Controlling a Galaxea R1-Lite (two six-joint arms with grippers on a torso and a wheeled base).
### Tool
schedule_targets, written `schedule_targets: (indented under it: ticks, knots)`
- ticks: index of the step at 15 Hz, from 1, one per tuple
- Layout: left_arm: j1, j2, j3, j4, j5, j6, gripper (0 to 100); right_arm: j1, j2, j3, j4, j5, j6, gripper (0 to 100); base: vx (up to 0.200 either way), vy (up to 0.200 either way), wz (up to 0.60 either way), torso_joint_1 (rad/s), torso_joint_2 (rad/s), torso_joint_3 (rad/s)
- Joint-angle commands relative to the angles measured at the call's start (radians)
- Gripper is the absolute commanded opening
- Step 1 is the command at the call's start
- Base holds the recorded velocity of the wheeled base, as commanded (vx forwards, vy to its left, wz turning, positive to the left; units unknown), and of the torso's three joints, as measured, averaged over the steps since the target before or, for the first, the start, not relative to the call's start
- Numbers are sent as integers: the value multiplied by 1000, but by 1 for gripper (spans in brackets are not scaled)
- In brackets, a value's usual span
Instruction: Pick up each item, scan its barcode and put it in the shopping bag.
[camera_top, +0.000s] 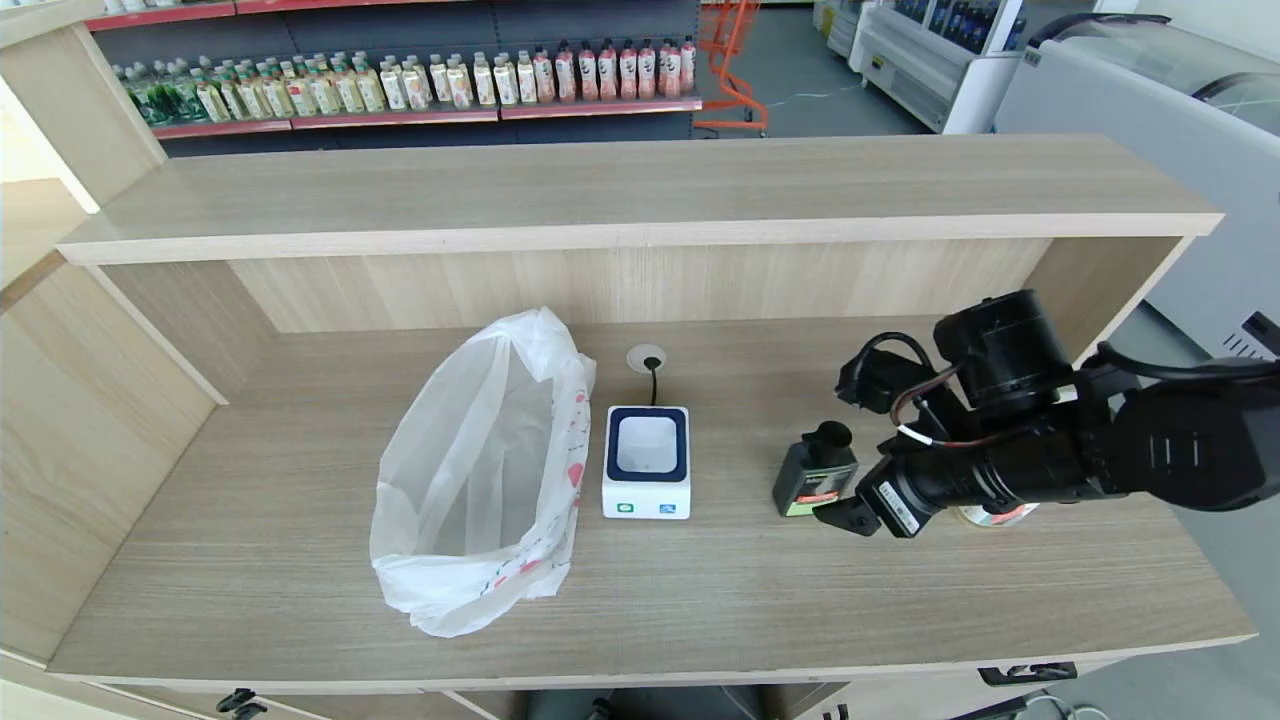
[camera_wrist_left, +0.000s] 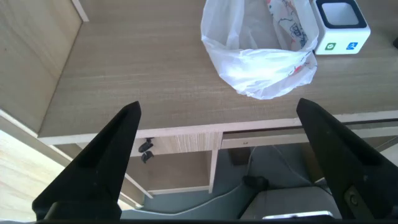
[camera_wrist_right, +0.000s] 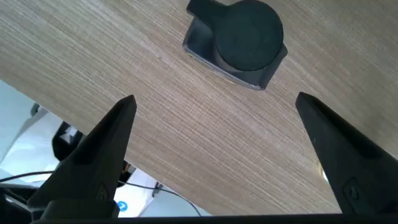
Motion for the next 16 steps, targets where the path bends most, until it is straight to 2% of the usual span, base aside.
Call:
schedule_targets:
  ticks: [1,4,14,16]
  knots:
    - [0,2,0,0,0,0,100,-6,61,-13,-19,-23,-40,100,0,0,0,0,0,0]
    - [0,2,0,0,-1,0,100,13,130,-64,-95,-21,-52,100,0,0,0,0,0,0]
    - [0,2,0,0,0,0,100,55,262,-171,-149,-6,-68,100,0,0,0,0,0,0]
    - [0,2,0,0,0,0,100,55,262,-171,-158,38,-49,100,0,0,0,0,0,0]
